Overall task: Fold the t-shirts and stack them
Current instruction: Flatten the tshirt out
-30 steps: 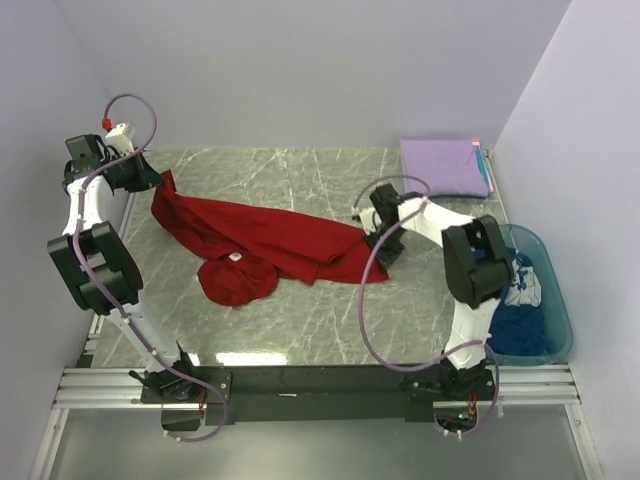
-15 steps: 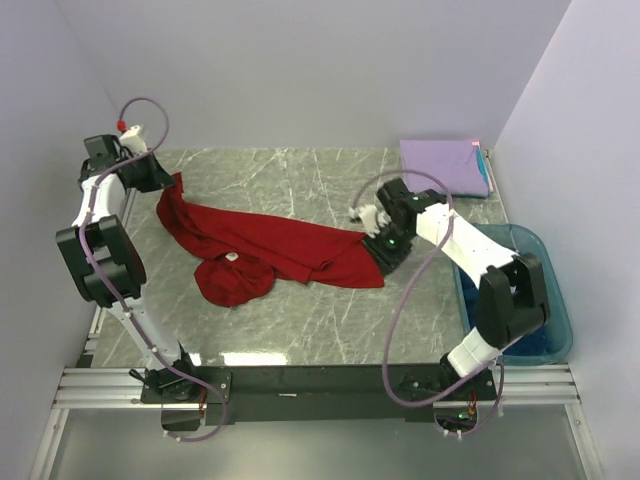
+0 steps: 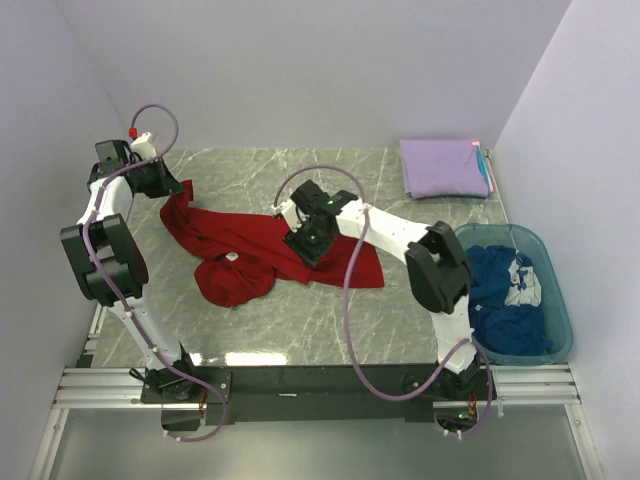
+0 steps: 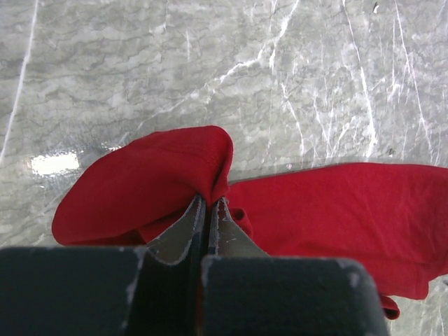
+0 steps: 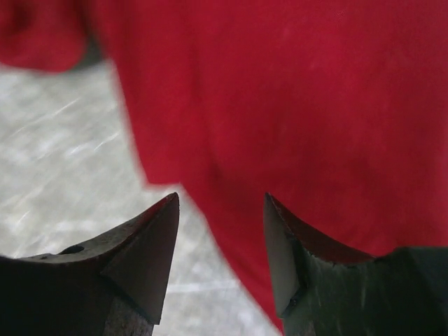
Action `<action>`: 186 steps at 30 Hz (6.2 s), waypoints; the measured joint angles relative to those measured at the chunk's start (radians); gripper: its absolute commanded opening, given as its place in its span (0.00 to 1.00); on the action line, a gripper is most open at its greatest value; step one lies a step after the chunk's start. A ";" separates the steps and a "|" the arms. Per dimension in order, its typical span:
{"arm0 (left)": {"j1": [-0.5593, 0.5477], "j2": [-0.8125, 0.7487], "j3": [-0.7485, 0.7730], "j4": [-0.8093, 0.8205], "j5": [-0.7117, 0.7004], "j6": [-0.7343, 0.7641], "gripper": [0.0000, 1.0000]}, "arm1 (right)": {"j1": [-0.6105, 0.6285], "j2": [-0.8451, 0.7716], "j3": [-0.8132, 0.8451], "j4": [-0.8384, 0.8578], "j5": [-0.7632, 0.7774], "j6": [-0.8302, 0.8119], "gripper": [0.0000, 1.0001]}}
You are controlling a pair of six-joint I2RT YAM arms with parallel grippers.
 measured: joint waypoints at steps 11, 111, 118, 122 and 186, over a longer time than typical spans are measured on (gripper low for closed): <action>0.000 -0.007 -0.046 -0.003 0.001 0.027 0.01 | 0.009 0.091 -0.032 0.046 0.085 0.006 0.00; -0.457 -0.643 -0.767 -0.340 -0.052 0.830 0.96 | -0.172 -0.039 -0.074 -0.328 -0.245 -0.127 0.06; -0.627 -0.572 -0.818 -0.259 -0.170 0.875 0.24 | -0.220 -0.011 -0.048 -0.392 -0.285 -0.132 0.26; -0.624 -0.517 -0.818 -0.313 -0.229 0.967 0.08 | -0.247 0.005 0.010 -0.432 -0.285 -0.133 0.27; -0.289 0.365 0.358 -0.217 -0.237 0.070 0.19 | -0.602 0.172 0.161 -0.475 0.054 -0.263 0.00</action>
